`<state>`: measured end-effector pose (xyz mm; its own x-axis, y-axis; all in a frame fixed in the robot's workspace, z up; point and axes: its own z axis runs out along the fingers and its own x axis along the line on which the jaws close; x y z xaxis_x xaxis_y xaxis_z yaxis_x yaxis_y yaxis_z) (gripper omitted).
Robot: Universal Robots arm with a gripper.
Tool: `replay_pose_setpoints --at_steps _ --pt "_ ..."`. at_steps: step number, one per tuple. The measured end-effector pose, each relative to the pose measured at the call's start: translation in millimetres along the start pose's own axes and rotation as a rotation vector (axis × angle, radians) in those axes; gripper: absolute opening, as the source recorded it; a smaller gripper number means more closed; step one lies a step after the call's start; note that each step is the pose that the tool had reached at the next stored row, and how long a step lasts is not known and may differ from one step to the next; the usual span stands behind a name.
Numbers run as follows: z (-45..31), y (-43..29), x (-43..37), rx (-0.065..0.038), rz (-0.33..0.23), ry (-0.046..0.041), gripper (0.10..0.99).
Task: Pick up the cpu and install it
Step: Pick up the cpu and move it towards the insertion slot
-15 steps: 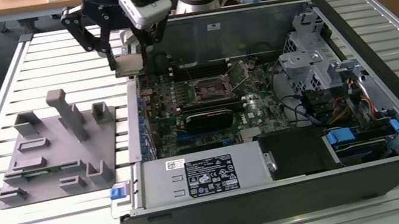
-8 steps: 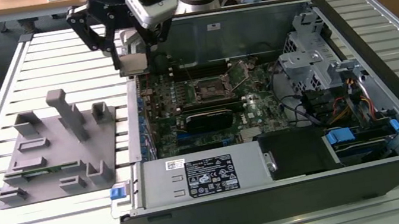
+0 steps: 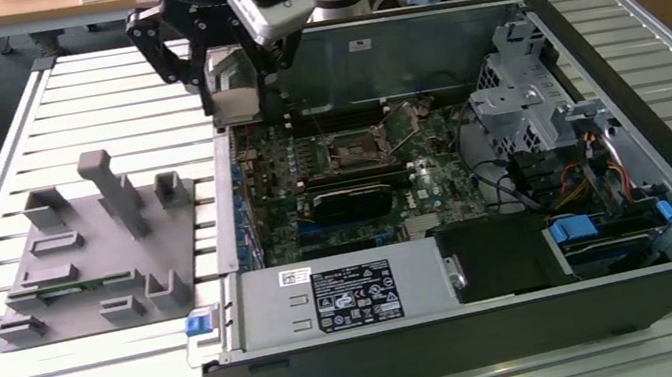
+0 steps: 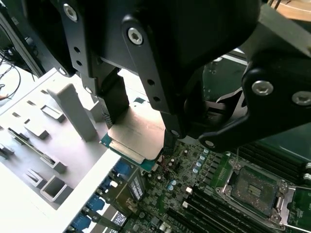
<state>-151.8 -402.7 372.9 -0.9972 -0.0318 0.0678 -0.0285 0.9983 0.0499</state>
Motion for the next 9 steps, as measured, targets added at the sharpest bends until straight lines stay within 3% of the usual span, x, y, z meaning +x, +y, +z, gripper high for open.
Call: replay_pose_setpoints --at_steps 5,6,9 --pt "-0.6 -0.2 -8.6 0.0 0.0 0.0008 0.541" --pt "-1.4 -0.6 -20.7 0.0 0.0 0.0018 0.541" --pt "-1.7 -0.7 -24.5 0.0 0.0 0.002 0.541"
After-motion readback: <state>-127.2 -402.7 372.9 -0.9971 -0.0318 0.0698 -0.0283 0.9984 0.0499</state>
